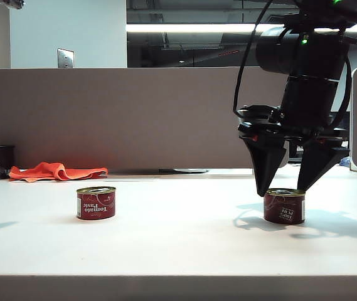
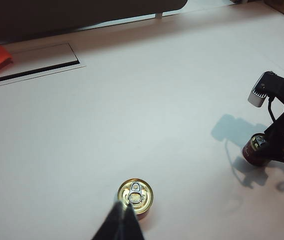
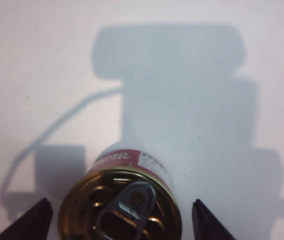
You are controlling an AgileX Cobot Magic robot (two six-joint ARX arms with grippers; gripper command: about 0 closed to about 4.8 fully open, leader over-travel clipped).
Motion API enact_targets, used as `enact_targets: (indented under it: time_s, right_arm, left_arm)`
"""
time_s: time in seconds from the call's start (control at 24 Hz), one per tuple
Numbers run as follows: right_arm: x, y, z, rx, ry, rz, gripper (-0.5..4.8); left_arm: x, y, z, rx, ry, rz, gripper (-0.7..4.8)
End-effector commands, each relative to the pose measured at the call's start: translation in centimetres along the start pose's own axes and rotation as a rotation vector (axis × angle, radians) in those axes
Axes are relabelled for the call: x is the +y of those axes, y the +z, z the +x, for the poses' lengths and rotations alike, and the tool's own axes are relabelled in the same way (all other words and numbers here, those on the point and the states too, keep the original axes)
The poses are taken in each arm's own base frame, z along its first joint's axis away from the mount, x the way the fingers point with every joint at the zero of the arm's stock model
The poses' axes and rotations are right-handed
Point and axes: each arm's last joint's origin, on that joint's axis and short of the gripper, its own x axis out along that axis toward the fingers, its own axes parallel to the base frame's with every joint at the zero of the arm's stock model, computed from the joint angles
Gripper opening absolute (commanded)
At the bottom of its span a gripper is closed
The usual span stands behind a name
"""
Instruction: Stack a can of tomatoes on the right onto the can of tomatoes on the left.
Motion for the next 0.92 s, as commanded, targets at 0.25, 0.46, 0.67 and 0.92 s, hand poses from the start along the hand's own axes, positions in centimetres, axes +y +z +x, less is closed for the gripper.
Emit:
enact_targets:
  time_s: [0.25,0.46,0.67,0.92]
  right_arm:
    - [0.05,-0.05,-0.19,0.010,0.000,-0.002,3.64]
    - [0.06,-0.02,0.03,0.013,0.004,-0.002,3.04]
    - [0.07,-0.13,0.66,0.033,0.006,-0.002,2.60]
    - [0.07,-0.04,0.67,0.026,0.006,-0.002,2.60]
  left_arm:
    - [-0.01,0.28,-0.17,-0.020,0.005,0.007,-0.05]
    - [0.00,0.26,-0.17,-0.019,0.005,0.007,-0.05]
    - [0.00,0.25,-0.17,-0.019,0.005,0.007,-0.05]
    - [-0.01,0.19,-0.16,-0.012,0.005,0.007,-0.05]
